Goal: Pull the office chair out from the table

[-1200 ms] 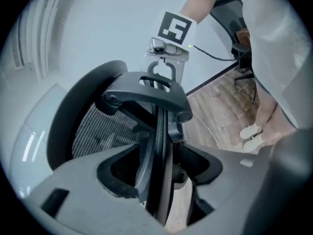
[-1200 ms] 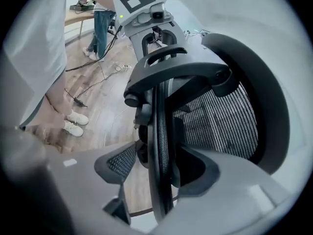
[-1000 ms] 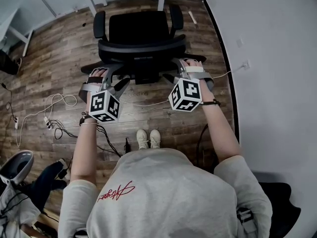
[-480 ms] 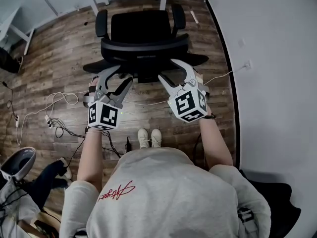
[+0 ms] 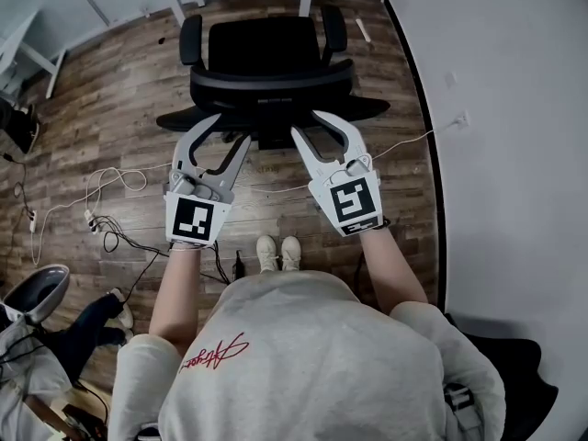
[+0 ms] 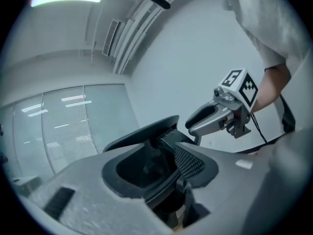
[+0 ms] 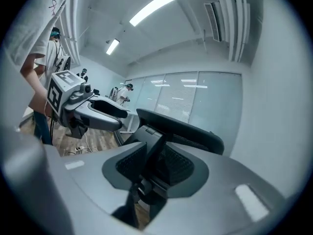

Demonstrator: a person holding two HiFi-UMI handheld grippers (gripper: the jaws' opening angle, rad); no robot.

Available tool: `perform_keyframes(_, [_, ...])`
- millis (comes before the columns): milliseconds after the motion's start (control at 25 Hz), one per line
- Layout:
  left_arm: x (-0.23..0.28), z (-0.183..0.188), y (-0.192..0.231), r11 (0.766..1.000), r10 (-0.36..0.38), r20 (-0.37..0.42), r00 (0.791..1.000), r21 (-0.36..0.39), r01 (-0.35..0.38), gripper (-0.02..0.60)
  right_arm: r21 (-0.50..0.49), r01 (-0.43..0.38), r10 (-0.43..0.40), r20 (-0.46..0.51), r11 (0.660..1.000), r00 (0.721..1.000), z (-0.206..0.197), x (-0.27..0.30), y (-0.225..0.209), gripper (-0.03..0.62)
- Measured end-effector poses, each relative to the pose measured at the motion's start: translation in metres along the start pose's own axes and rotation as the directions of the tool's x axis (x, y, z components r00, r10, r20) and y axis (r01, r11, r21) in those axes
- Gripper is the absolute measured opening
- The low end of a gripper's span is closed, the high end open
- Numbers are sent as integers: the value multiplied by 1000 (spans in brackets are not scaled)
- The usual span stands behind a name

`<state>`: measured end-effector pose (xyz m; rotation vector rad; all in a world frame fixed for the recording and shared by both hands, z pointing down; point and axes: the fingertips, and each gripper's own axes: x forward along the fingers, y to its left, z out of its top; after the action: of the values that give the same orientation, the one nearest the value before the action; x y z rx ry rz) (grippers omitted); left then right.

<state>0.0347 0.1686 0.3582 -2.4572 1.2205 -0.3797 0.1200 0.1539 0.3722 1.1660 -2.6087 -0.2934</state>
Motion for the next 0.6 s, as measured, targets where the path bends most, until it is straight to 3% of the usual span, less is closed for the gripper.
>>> perform_keyframes(160, [-4,14,2,999,20,48,999,-45,-18,155,38,-2,0,40,999,999,9,0,8,94])
perform_keyframes(440, [-7,24,-4,1000,7,44,999,-5,-7,97,138,10,-22,87,990,996,22,-3,7,48])
perform_keyframes(600, [-8,26,-5,1000,10,54,998,-21,-9,80,147,18,-33,105,989,994,31,-5,9,11])
